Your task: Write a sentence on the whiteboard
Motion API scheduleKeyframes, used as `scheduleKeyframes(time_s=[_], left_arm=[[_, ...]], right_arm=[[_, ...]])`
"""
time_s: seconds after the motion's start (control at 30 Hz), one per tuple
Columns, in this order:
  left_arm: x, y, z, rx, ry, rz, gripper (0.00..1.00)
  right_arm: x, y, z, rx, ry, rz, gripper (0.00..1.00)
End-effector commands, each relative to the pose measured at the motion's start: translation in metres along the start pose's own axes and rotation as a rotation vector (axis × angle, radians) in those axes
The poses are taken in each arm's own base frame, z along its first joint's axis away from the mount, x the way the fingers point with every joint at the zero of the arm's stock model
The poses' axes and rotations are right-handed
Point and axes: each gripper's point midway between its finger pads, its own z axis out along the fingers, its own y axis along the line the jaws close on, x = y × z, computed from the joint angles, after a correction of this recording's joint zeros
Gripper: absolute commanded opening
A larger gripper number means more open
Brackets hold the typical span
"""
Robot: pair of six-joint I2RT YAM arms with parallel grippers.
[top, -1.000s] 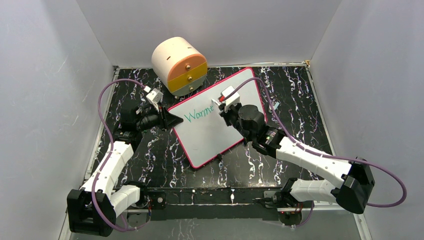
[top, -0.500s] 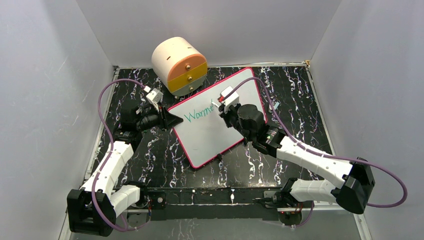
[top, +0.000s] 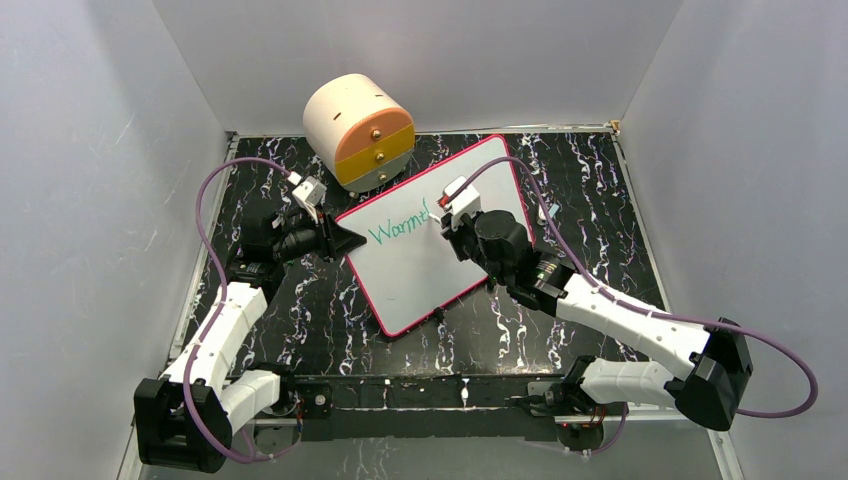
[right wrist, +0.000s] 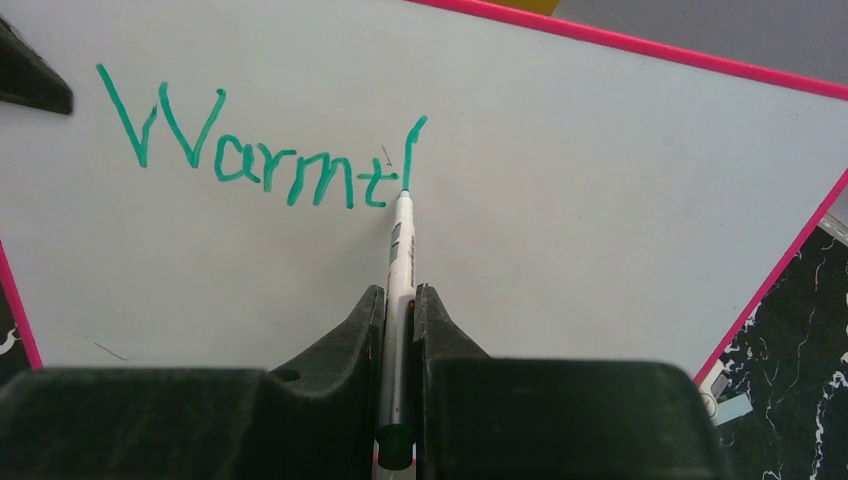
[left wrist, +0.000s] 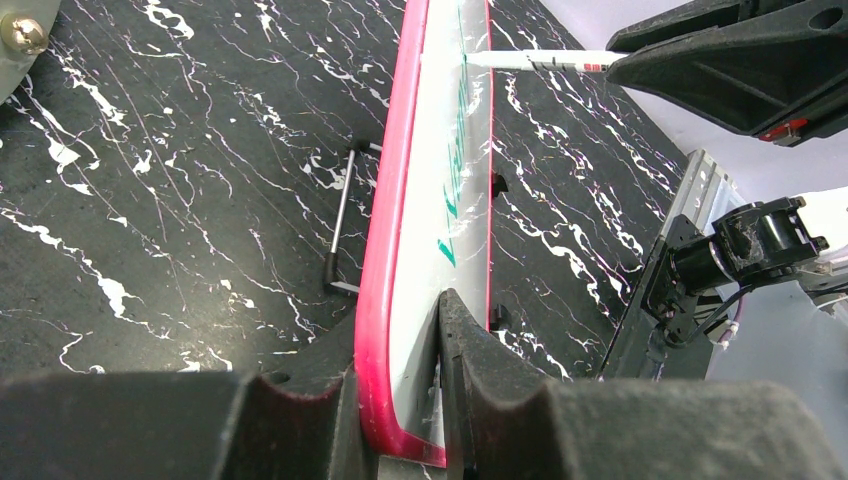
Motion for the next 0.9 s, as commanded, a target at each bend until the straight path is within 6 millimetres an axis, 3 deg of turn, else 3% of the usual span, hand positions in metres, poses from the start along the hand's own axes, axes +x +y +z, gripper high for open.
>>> scheduleKeyframes(time_s=[0.0,0.3,0.87], left_arm=[[0.066,0.031,0.000,-0.114,0.194,0.019,0.00],[0.066,0.031,0.000,-0.113,0.192,0.021,0.00],[0.066,0.030,0.000,-0.108,0.194,0.020,0.00]], right_arm=[[0.004,0.000,-0.006,-0.009,0.019,0.026,0.00],[0.006,0.002,-0.009,-0.021,0.024,0.033,0.00],[-0.017,-0.009,-0.004,0.044,-0.107,0.055,0.00]])
